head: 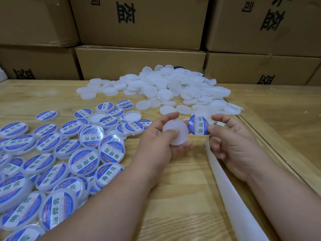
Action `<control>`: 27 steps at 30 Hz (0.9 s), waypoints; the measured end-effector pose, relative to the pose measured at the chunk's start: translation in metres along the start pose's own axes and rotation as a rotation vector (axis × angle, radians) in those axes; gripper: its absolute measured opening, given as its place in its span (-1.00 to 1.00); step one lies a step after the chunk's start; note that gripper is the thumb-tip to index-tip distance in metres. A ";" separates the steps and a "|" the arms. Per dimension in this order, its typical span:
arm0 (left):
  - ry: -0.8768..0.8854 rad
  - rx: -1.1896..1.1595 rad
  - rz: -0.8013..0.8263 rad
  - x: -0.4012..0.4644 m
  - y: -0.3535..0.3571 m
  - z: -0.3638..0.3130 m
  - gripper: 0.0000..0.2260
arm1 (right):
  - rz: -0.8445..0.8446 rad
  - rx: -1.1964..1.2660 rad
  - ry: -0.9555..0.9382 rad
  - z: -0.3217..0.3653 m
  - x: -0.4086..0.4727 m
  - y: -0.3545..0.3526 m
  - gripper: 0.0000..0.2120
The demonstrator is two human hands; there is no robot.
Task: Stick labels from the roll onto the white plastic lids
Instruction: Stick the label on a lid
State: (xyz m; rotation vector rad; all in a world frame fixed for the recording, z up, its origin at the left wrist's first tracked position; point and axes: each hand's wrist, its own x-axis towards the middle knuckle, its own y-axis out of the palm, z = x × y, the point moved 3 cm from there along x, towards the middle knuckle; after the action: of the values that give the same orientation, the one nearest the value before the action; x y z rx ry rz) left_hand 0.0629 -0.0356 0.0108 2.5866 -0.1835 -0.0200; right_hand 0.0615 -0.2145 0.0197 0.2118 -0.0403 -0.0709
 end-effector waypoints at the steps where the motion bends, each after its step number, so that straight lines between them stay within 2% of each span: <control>1: -0.033 -0.043 -0.004 0.000 0.000 0.001 -0.66 | 0.017 -0.016 0.005 -0.001 0.001 0.001 -0.63; 5: -0.112 -0.144 0.007 -0.001 0.002 -0.001 -0.59 | 0.095 -0.046 0.001 -0.003 0.001 0.003 -0.58; 11: -0.117 -0.127 0.059 -0.002 0.003 -0.001 -0.58 | 0.161 -0.097 -0.011 -0.003 -0.005 0.010 -0.59; 23: -0.042 0.006 0.079 -0.001 0.004 0.001 -0.66 | 0.152 -0.140 -0.039 -0.004 -0.007 0.013 -0.69; 27: -0.042 0.027 0.074 0.001 0.002 0.003 -0.71 | 0.144 -0.130 -0.034 -0.004 -0.007 0.014 -0.62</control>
State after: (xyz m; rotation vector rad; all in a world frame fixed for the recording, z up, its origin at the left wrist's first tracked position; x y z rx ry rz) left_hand 0.0632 -0.0389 0.0094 2.6058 -0.2969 -0.0451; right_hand 0.0557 -0.1996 0.0184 0.0778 -0.0842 0.0661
